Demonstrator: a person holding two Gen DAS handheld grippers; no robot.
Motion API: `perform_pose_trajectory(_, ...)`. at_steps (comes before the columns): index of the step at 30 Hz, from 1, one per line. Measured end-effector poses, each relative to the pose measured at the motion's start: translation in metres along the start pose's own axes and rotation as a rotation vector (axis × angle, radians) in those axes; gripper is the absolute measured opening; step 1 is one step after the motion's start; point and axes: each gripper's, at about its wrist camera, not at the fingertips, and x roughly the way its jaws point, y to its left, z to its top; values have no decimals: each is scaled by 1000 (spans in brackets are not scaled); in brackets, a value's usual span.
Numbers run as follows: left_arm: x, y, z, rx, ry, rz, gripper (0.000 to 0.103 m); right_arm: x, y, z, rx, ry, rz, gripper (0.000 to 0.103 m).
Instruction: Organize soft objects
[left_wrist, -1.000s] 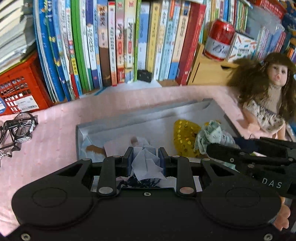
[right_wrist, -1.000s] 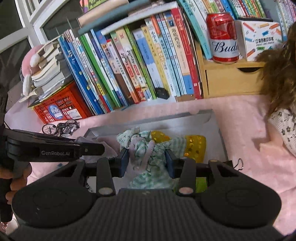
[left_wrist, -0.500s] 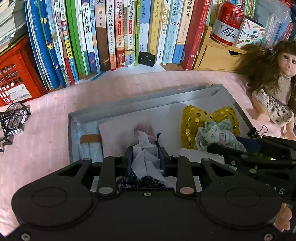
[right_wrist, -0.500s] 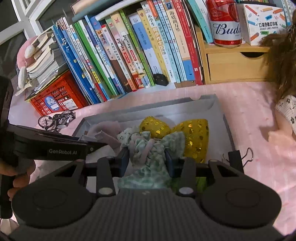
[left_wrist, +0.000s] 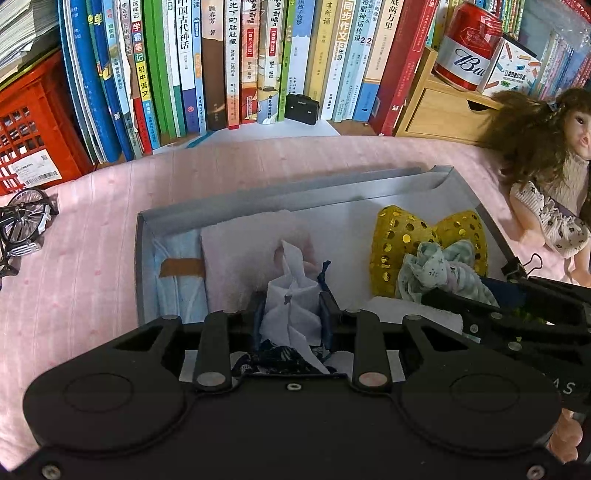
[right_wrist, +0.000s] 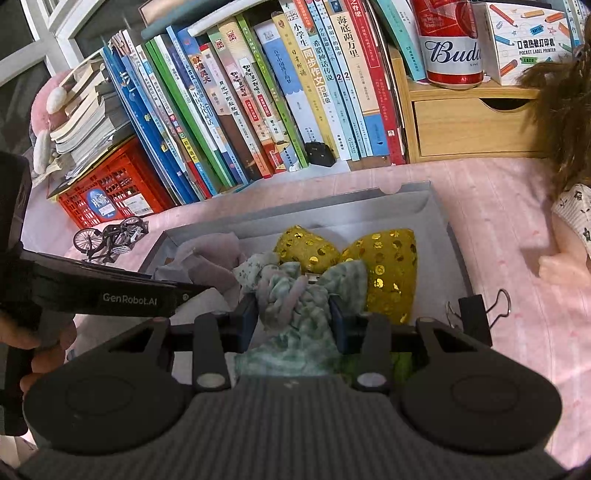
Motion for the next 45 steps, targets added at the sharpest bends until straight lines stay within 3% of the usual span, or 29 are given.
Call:
perform_pose_trajectory(13,-25,-6,-8,24,-45,36,57,-24,7,3,19,-47,-6,66)
perform_pose_trajectory(28,-107,-18,-32,57,-160,20,69,-96,40,3,-20,-163,-29,84)
perform_pose_trajectory(38,-169,-41,-77,123,-299,3,79,-153,68,-19,-104,-288,-67,95)
perform_pose_trajectory(45,-197,-38,-107,110,-356,-16,87,-183,79,-39,-146,-362,-97,102)
